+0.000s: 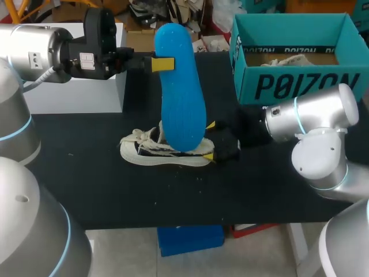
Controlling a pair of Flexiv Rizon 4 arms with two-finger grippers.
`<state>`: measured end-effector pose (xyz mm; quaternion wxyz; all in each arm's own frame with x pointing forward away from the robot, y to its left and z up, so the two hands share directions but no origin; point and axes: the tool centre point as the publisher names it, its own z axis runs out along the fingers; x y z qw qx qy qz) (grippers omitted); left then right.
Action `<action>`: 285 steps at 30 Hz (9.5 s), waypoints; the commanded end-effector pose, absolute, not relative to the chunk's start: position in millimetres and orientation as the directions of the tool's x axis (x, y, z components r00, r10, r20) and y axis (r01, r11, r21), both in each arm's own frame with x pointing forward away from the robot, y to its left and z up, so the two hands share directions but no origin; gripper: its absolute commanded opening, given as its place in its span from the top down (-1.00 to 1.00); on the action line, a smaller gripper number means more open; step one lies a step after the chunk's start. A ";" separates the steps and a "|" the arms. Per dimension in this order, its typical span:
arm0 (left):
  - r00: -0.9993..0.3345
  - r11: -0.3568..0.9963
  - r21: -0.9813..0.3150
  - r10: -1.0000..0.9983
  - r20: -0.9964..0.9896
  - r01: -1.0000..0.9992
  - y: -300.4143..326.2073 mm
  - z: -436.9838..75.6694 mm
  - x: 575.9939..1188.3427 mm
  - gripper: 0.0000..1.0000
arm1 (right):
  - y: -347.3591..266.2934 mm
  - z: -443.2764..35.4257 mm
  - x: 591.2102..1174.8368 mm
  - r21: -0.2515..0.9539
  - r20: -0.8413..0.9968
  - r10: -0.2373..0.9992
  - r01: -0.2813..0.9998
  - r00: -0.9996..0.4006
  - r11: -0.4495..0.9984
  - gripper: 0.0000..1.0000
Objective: Take the shoe out of the shoebox, open the shoe tongue, remove and reinsert the insole, then place the shoe into the shoebox
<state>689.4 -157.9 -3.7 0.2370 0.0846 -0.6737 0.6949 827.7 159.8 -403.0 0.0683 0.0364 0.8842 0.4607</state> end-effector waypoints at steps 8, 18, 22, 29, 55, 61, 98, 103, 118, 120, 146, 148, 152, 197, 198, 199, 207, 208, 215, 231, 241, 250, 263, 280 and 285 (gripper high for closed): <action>-0.874 0.017 -0.897 0.213 0.436 -0.443 -159.0 -5.2 688.5 1.00 | 156.3 -407.8 827.8 0.810 -0.074 0.131 0.017 -0.989 0.586 -1.00; -0.874 0.017 -0.897 0.213 0.436 -0.443 -159.0 -5.2 688.5 1.00 | 147.7 -379.0 847.7 0.446 -0.081 0.095 0.049 -0.992 0.894 -1.00; -0.874 0.017 -0.897 0.213 0.436 -0.443 -159.0 -5.2 688.5 1.00 | 151.1 -373.7 856.9 0.311 -0.067 0.096 0.070 -0.993 0.948 -1.00; -0.874 0.017 -0.897 0.213 0.436 -0.443 -159.0 -5.2 688.5 1.00 | 163.9 -380.6 870.1 0.083 -0.054 0.116 0.111 -0.992 0.990 -1.00; -0.874 0.017 -0.897 0.213 0.436 -0.443 -159.0 -5.2 688.5 1.00 | 222.5 -396.6 883.7 -0.146 -0.022 0.131 0.133 -0.991 0.980 -1.00; -0.874 0.017 -0.897 0.213 0.436 -0.443 -159.0 -5.2 688.5 1.00 | 230.9 -402.9 886.1 -0.139 -0.005 0.133 0.133 -0.991 0.981 -1.00; -0.874 0.017 -0.897 0.213 0.436 -0.443 -159.0 -5.2 688.5 1.00 | 229.3 -407.0 876.7 -0.063 0.042 0.128 0.126 -0.991 0.990 1.00; -0.874 0.017 -0.897 0.213 0.436 -0.443 -159.0 -5.2 688.5 1.00 | 214.1 -371.8 867.2 -0.030 -0.012 0.182 0.182 -0.983 0.983 1.00; -0.874 0.017 -0.897 0.213 0.436 -0.443 -159.0 -5.2 688.5 1.00 | 172.2 -314.3 901.0 -0.235 -0.249 0.694 0.738 -0.675 0.633 1.00; -0.874 0.017 -0.897 0.213 0.436 -0.443 -159.0 -5.2 688.5 1.00 | 169.3 -311.9 904.5 -0.234 -0.266 0.756 0.801 -0.598 0.551 1.00; -0.874 0.017 -0.897 0.213 0.436 -0.443 -159.0 -5.2 688.5 1.00 | 182.2 -317.2 895.2 -0.124 -0.200 0.976 0.985 0.089 -0.116 1.00; -0.874 0.017 -0.897 0.213 0.436 -0.443 -159.0 -5.2 688.5 1.00 | 188.2 -322.3 889.5 -0.123 -0.202 0.977 0.988 0.066 -0.092 1.00; -0.874 0.017 -0.897 0.213 0.436 -0.443 -159.0 -5.2 688.5 1.00 | 192.4 -328.6 882.8 -0.116 -0.196 0.979 0.990 0.058 -0.082 1.00; -0.874 0.017 -0.897 0.213 0.436 -0.443 -159.0 -5.2 688.5 1.00 | 179.3 -371.6 848.7 -0.104 -0.076 0.986 0.983 0.146 -0.153 -1.00; -0.874 0.017 -0.897 0.213 0.436 -0.443 -159.0 -5.2 688.5 1.00 | 176.1 -365.5 847.6 -0.101 -0.040 0.987 0.983 0.152 -0.156 -1.00; -0.874 0.017 -0.897 0.213 0.436 -0.443 -159.0 -5.2 688.5 1.00 | 173.5 -359.6 846.9 -0.096 -0.007 0.988 0.983 0.155 -0.155 -1.00; -0.874 0.017 -0.897 0.213 0.436 -0.443 -159.0 -5.2 688.5 1.00 | 163.1 -309.7 837.5 0.037 0.334 0.934 0.989 0.125 -0.145 -1.00; -0.874 0.017 -0.897 0.213 0.436 -0.443 -159.0 -5.2 688.5 1.00 | 162.7 -304.3 836.5 0.059 0.381 0.918 0.988 0.108 -0.141 -1.00; -0.874 0.017 -0.897 0.213 0.436 -0.443 -159.0 -5.2 688.5 1.00 | 156.4 -271.2 829.3 0.237 0.614 0.788 0.961 -0.034 -0.144 -1.00; -0.874 0.017 -0.897 0.213 0.436 -0.443 -159.0 -5.2 688.5 1.00 | 147.5 -272.9 826.0 0.199 0.775 0.632 0.959 -0.027 -0.204 -1.00; -0.874 0.017 -0.897 0.213 0.436 -0.443 -159.0 -5.2 688.5 1.00 | 138.8 -242.2 834.8 0.232 0.949 0.263 0.948 -0.172 -0.216 -1.00; -0.874 0.017 -0.897 0.213 0.436 -0.443 -159.0 -5.2 688.5 1.00 | 147.4 -230.1 841.5 0.185 0.983 0.051 0.964 -0.178 -0.192 -1.00; -0.874 0.017 -0.897 0.213 0.436 -0.443 -159.0 -5.2 688.5 1.00 | 152.5 -212.1 841.4 0.135 0.973 -0.168 0.979 -0.160 -0.152 -1.00; -0.963 -0.017 -0.980 0.181 -0.200 0.201 -166.1 -35.7 634.5 1.00 | 156.3 -208.5 840.8 0.161 0.959 -0.212 0.978 -0.187 -0.134 -1.00; -0.963 -0.017 -0.980 0.181 -0.200 0.201 -166.1 -35.7 634.5 1.00 | 156.3 -208.5 840.8 0.161 0.959 -0.212 0.978 -0.187 -0.134 -1.00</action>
